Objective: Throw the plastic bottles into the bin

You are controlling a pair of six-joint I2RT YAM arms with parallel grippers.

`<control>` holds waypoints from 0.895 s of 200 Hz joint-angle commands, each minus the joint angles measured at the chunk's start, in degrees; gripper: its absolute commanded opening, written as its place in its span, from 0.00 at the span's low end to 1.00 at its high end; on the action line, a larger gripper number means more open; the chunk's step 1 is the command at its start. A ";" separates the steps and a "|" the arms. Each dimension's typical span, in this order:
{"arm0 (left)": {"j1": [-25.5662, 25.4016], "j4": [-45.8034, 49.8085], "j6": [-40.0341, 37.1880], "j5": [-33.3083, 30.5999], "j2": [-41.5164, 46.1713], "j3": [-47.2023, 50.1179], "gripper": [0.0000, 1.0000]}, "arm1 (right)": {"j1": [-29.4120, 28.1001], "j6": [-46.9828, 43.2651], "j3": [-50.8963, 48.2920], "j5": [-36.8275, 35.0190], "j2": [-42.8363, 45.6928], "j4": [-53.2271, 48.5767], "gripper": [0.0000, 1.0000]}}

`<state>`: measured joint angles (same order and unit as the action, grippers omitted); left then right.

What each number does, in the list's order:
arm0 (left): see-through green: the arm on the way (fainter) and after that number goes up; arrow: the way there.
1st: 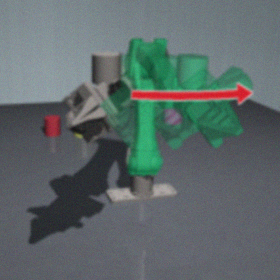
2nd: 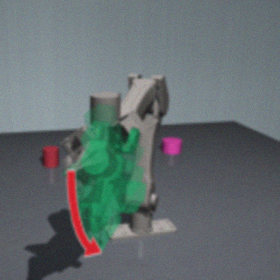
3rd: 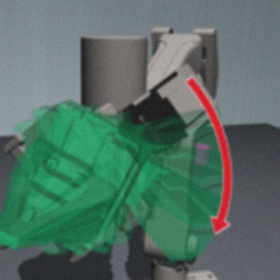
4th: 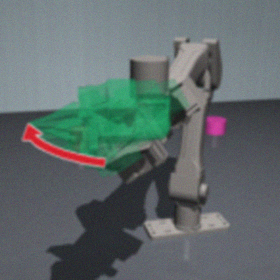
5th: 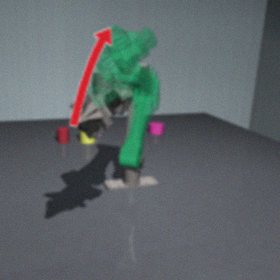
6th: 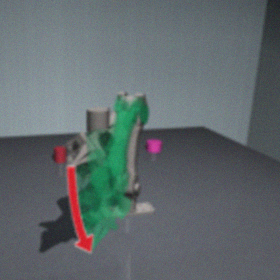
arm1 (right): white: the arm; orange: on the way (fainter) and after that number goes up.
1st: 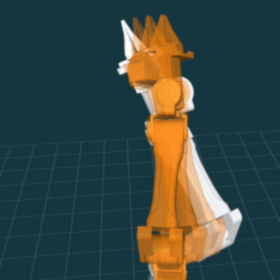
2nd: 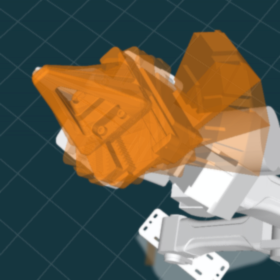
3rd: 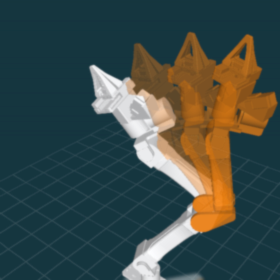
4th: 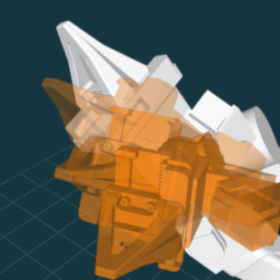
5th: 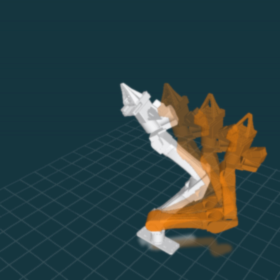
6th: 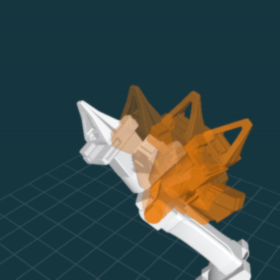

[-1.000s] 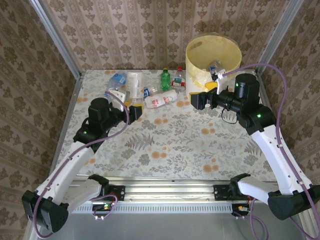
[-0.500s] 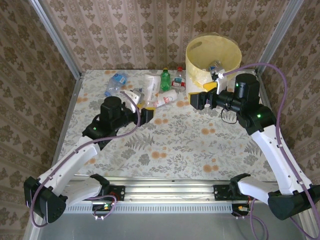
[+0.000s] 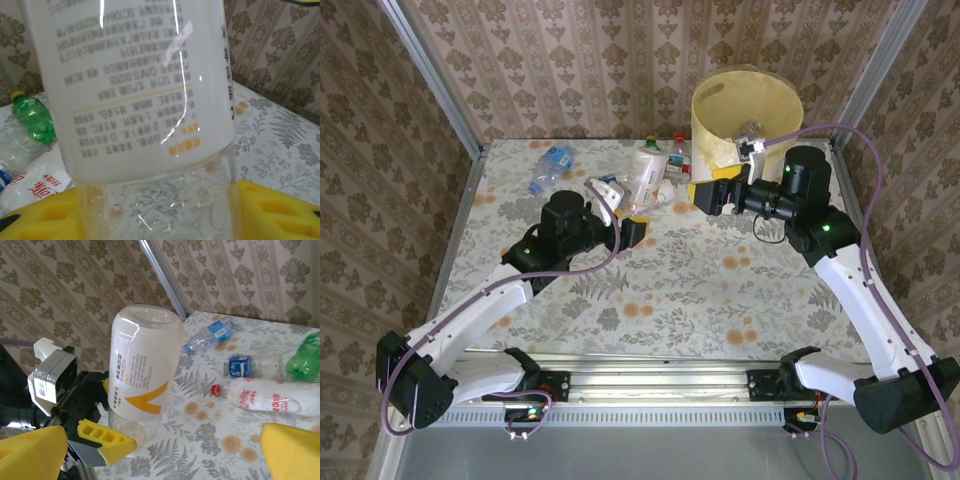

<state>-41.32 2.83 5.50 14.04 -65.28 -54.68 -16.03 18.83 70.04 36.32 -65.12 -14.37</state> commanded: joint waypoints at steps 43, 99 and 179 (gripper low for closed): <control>-3.49 -4.70 -1.50 1.40 -2.28 -3.17 0.41 | -0.90 6.40 -1.05 4.82 -3.05 6.09 1.00; -5.78 -5.67 -2.04 2.63 -4.06 -4.71 0.41 | -2.71 6.75 -0.87 4.78 -5.53 6.28 1.00; -7.71 -6.95 -2.07 3.89 -6.92 -6.03 0.40 | -3.30 8.05 -0.78 5.17 -7.03 7.87 1.00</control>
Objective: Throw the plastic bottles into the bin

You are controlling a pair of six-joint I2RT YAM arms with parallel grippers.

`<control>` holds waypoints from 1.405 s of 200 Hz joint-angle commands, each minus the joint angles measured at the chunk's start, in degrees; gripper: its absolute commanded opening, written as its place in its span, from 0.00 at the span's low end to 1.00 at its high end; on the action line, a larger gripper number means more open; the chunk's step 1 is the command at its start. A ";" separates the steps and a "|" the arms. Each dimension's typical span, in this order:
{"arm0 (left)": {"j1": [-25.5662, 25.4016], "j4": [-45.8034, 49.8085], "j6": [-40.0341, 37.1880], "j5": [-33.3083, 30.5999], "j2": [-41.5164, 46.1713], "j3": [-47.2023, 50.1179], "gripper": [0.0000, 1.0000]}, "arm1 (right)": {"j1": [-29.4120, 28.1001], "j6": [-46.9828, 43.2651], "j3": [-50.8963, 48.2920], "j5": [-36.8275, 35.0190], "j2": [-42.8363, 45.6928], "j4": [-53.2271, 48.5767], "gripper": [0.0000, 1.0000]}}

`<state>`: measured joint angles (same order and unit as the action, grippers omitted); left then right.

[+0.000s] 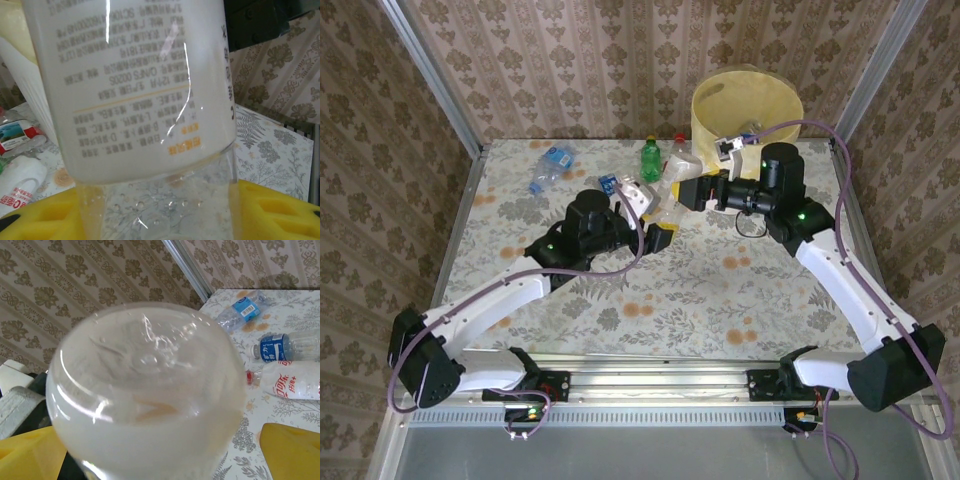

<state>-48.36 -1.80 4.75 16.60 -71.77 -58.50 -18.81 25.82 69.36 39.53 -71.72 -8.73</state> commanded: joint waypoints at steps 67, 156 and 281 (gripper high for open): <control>-1.10 -3.07 -1.59 1.68 -1.42 -2.50 0.40 | -0.53 1.02 0.40 2.41 -0.70 1.67 0.81; -1.21 -4.98 -1.06 3.42 -1.18 -1.22 0.42 | -0.55 1.00 0.59 2.09 -0.61 1.02 0.64; -0.01 -4.83 1.40 -1.83 0.15 0.49 1.00 | -0.53 -4.41 2.02 -4.25 2.00 -3.79 0.55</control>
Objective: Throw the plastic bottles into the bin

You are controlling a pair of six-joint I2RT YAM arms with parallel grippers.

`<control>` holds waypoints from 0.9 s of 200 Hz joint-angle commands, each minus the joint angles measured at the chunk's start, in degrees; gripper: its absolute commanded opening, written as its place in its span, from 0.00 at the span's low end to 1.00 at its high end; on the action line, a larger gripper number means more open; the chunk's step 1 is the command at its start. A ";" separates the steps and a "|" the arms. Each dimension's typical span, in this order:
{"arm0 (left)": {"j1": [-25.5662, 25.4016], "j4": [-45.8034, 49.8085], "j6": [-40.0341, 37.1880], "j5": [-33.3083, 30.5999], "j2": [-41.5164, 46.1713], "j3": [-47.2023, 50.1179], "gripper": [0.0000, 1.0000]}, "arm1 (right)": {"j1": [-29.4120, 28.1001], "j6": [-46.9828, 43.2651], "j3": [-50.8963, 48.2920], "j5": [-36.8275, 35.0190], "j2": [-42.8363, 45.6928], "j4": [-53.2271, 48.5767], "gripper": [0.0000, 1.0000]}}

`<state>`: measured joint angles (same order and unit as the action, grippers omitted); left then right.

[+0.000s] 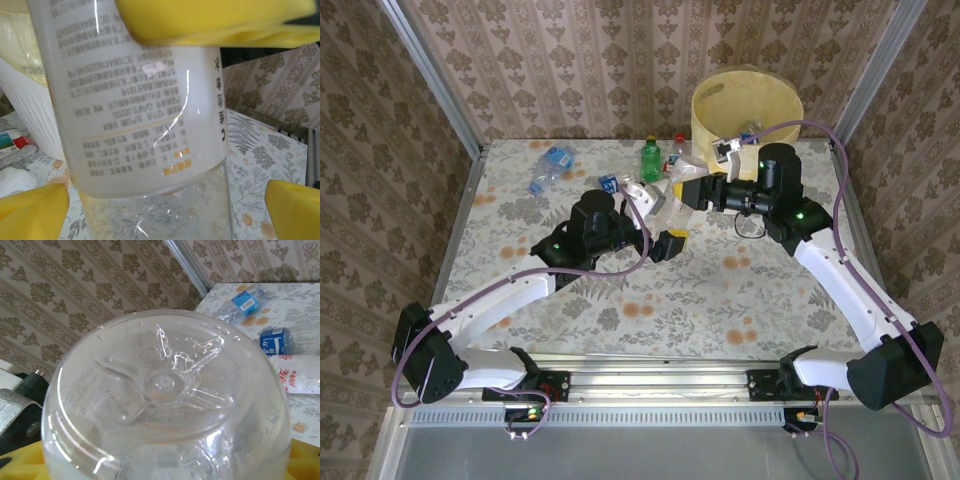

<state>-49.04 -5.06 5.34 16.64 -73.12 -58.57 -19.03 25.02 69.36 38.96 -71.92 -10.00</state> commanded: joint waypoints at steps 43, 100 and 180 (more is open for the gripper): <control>1.30 -2.12 0.98 -3.58 3.53 2.26 1.00 | -0.23 -10.02 4.39 -9.61 3.76 -7.52 0.55; 1.94 -2.00 1.07 -6.65 5.73 4.43 1.00 | -0.14 -16.75 7.02 -18.11 4.46 -11.78 0.55; 2.42 -1.36 0.98 -10.48 7.31 5.77 1.00 | -0.09 -25.06 7.23 -27.15 8.36 -3.97 0.56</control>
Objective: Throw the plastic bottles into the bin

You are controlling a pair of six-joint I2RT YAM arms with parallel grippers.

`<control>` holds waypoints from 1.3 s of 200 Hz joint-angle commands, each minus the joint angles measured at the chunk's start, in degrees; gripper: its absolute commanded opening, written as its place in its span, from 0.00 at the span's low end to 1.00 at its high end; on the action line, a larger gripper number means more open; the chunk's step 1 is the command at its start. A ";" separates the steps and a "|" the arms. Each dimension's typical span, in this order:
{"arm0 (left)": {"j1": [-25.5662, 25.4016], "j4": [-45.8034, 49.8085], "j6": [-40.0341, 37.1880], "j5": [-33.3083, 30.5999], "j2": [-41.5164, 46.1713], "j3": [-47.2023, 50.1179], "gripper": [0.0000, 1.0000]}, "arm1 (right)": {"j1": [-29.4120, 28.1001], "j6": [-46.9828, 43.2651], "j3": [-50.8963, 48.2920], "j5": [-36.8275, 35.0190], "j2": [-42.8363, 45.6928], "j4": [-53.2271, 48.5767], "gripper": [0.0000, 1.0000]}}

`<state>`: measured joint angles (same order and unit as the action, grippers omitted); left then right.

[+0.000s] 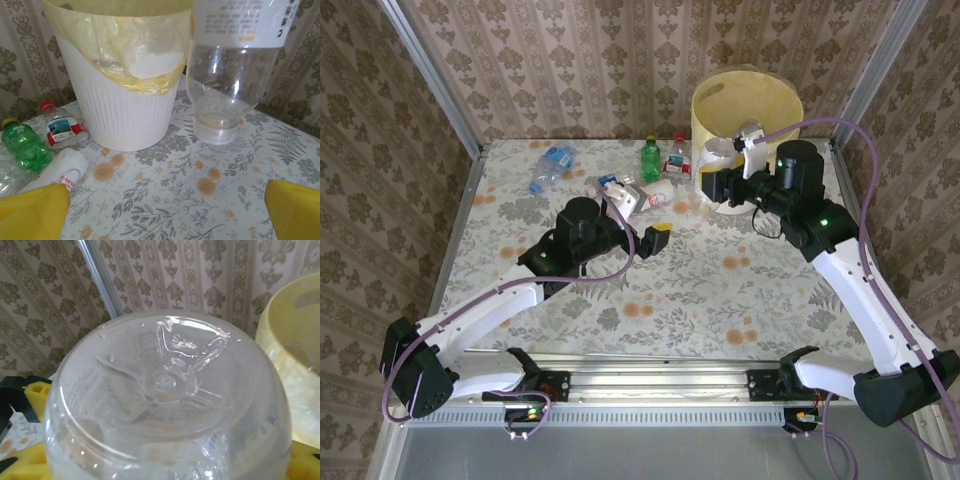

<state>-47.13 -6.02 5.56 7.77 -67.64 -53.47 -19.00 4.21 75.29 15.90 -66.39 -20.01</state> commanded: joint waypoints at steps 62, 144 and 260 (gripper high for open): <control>0.74 -1.00 0.30 -3.58 4.47 1.66 1.00 | -0.09 -8.92 -0.98 -7.58 6.41 17.35 0.55; 1.18 -0.48 0.30 -5.09 5.99 2.33 1.00 | -0.19 -15.94 -5.97 -9.64 11.27 32.91 0.55; 1.38 -1.51 0.33 -6.19 6.11 3.03 1.00 | -0.17 -16.49 -7.79 -11.74 14.01 48.02 0.55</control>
<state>-46.28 -6.07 5.56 2.48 -62.81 -51.33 -19.00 -11.66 67.37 6.59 -53.52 21.80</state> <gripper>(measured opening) 0.997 0.565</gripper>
